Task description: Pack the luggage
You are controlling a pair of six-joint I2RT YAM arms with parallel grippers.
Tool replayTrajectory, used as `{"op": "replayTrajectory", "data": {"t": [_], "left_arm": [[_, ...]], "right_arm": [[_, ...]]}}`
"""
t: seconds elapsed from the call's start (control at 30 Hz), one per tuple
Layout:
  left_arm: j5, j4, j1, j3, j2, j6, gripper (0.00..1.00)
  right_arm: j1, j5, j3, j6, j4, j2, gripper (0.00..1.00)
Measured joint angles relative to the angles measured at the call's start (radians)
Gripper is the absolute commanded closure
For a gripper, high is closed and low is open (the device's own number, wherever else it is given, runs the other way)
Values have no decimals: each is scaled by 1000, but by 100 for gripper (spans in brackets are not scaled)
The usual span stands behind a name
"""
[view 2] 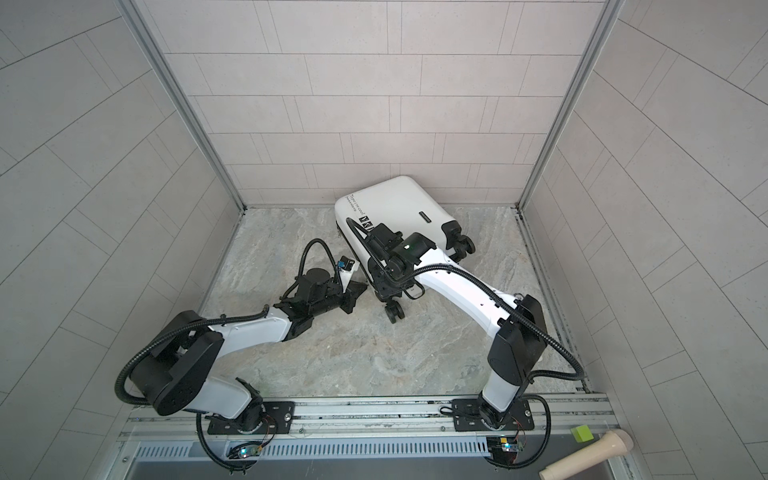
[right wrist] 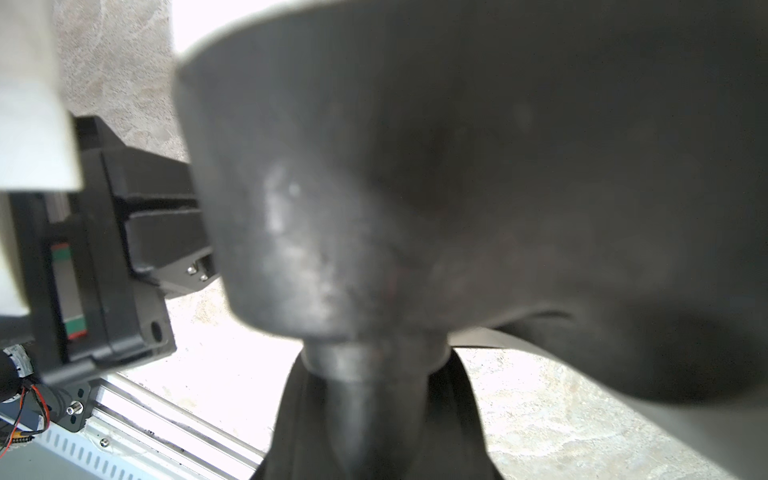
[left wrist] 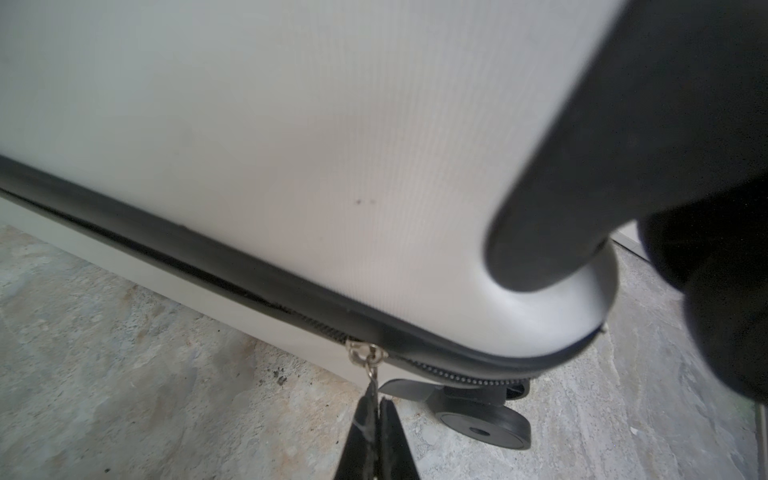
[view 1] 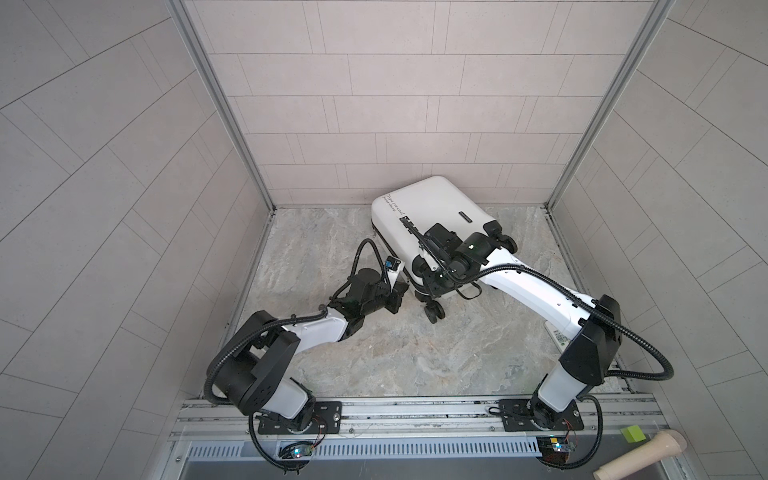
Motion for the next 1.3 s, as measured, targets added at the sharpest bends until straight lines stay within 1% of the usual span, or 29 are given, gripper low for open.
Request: {"op": "replayTrajectory", "data": {"t": [0.27, 0.63, 0.93, 1.13, 1.3], "left_arm": [[-62, 5, -50, -21, -28, -19, 100], [-133, 13, -106, -24, -32, -51, 100], [-180, 13, -144, -24, -31, -69, 100], [-185, 16, -166, -27, -35, -70, 100], [-145, 29, -215, -28, -60, -69, 100]], "right_arm": [[-9, -21, 0, 4, 0, 1, 100], [-41, -101, -4, 22, 8, 1, 100], [-76, -174, -56, 22, 46, -29, 100], [-82, -189, -45, 18, 39, -29, 100], [-82, -185, -37, 11, 47, -26, 100]]}}
